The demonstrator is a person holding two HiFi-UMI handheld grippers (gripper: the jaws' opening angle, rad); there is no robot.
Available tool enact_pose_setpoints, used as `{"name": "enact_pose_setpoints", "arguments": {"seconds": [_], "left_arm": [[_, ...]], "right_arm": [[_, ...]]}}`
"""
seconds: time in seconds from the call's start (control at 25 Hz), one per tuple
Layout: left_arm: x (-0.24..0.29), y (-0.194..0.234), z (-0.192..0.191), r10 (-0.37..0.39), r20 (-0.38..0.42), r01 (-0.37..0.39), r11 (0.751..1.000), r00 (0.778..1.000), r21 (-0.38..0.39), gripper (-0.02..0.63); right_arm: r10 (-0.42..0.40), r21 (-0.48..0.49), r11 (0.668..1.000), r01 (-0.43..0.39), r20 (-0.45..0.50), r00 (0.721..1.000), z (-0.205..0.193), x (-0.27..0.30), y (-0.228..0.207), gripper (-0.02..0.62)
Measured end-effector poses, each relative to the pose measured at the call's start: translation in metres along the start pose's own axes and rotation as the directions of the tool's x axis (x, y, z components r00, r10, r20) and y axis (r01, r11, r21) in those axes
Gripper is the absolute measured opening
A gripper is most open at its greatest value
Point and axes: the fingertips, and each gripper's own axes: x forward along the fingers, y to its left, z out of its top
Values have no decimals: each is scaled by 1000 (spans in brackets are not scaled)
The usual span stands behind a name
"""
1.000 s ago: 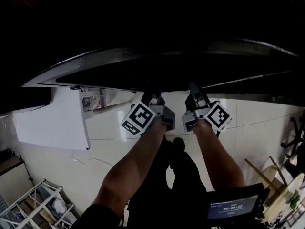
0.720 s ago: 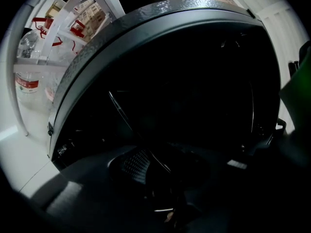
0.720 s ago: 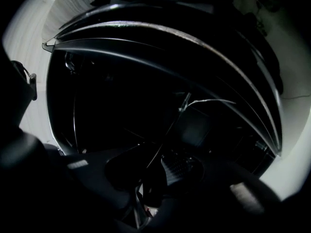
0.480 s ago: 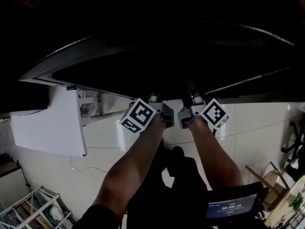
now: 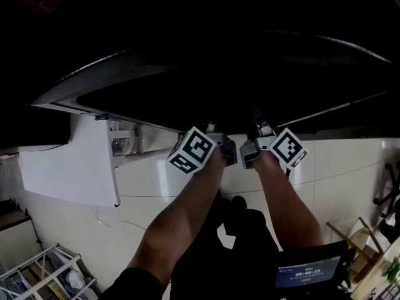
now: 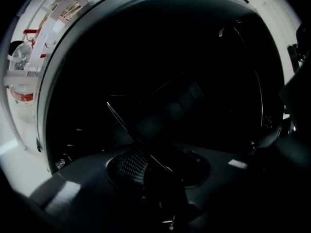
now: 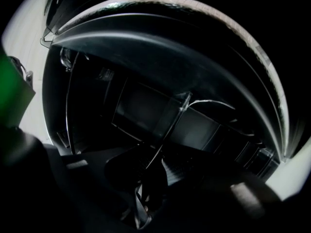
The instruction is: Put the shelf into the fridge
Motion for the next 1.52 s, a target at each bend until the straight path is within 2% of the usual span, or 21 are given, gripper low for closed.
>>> {"name": "enact_pose_setpoints", "arguments": {"seconds": [0.08,0.16,0.2,0.28,0.44,0.6,0.72,0.88,0.96,1.0,1.04,1.2,1.32,1.44,1.52], "left_arm": [[0,2,2,-2,2,2,1000,1000,-4,111],[-1,-1,2,-46,-3,46,998,999,-48,109],[-4,-4,2,-71,-2,70,996,998,-55,112],[-11,-9,-2,-95,-16,94,995,995,-43,162],[-24,-4,-8,-83,-46,81,995,995,-61,148],[-36,1,-12,-71,-70,67,996,995,-56,96],[-40,-10,-14,-90,-80,87,995,993,-51,87],[-57,-25,-14,-85,-112,89,996,990,25,92],[-81,-24,-24,-64,-152,60,998,986,-32,70],[-94,-27,-27,-64,-170,55,997,983,-58,11],[-106,-34,-26,-75,-180,64,996,981,-68,11],[-159,-79,-12,-163,-178,156,986,970,-53,11],[-199,-126,-5,-229,-190,226,973,955,-37,11],[-236,-188,6,-309,-240,338,937,920,89,11],[-259,-222,8,-356,-283,408,900,891,153,11]], "right_arm": [[-10,-6,1000,10,-4,1000,0,-2,-2,72],[35,-22,999,-36,-25,999,-2,0,5,75],[63,-25,998,-65,-43,997,-4,0,11,103],[109,-16,994,-110,-69,992,-8,-3,20,156],[127,15,992,-127,-79,989,-13,-18,34,177],[127,22,992,-125,-106,986,-17,-32,37,169],[118,32,993,-115,-119,986,-17,-44,38,164],[89,3,996,-89,-137,987,-16,-72,45,152],[79,-12,997,-82,-162,984,-17,-95,55,146],[93,-16,995,-97,-175,980,-16,-106,67,140],[111,-27,993,-118,-191,975,-15,-114,82,125],[201,-107,967,-232,-240,950,-12,-147,154,80],[291,-128,932,-338,-288,912,-15,-184,207,53],[350,-174,888,-425,-343,872,-17,-222,252,25],[346,-219,871,-439,-362,866,-15,-242,273,14]]}}
